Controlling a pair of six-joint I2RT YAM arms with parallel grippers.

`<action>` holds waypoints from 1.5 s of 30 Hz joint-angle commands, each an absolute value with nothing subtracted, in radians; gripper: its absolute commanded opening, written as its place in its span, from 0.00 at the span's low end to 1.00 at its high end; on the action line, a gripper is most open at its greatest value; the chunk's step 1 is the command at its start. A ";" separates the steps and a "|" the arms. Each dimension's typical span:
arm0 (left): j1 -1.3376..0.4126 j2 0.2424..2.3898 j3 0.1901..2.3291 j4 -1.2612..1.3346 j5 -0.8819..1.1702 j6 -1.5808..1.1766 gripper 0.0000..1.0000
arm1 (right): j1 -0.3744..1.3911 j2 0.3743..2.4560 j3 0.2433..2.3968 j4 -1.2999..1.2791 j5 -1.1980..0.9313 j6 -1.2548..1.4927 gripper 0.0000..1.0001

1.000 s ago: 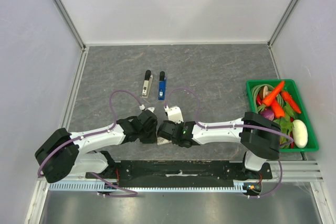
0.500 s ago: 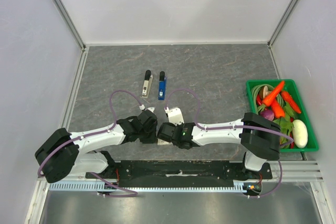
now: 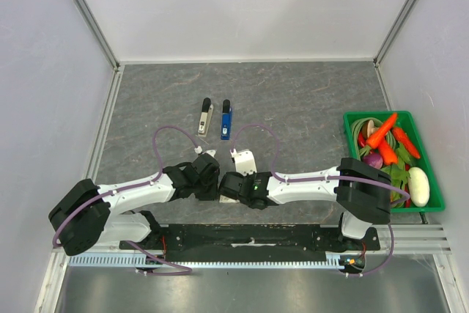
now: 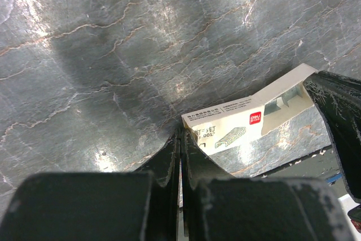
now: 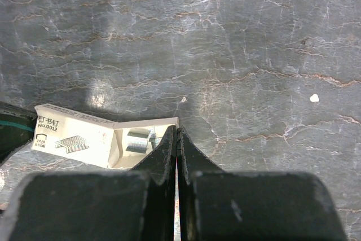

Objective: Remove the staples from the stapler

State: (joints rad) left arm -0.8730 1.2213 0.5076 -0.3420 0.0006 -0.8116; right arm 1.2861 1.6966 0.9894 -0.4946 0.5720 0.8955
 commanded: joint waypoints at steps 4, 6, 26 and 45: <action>-0.888 1.187 0.491 -0.330 -0.005 -0.848 0.02 | 1.293 1.692 1.017 -0.499 0.635 0.994 0.00; -0.893 1.177 0.480 -0.330 -0.005 -0.857 0.02 | 1.293 1.692 1.011 -0.499 0.638 1.009 0.00; -0.936 1.192 0.452 -0.299 -0.009 -0.904 0.02 | 1.305 1.687 0.989 -0.423 0.575 1.031 0.00; -0.937 1.246 0.476 -0.250 -0.015 -0.853 0.02 | 1.342 1.687 0.974 -0.322 0.502 0.985 0.00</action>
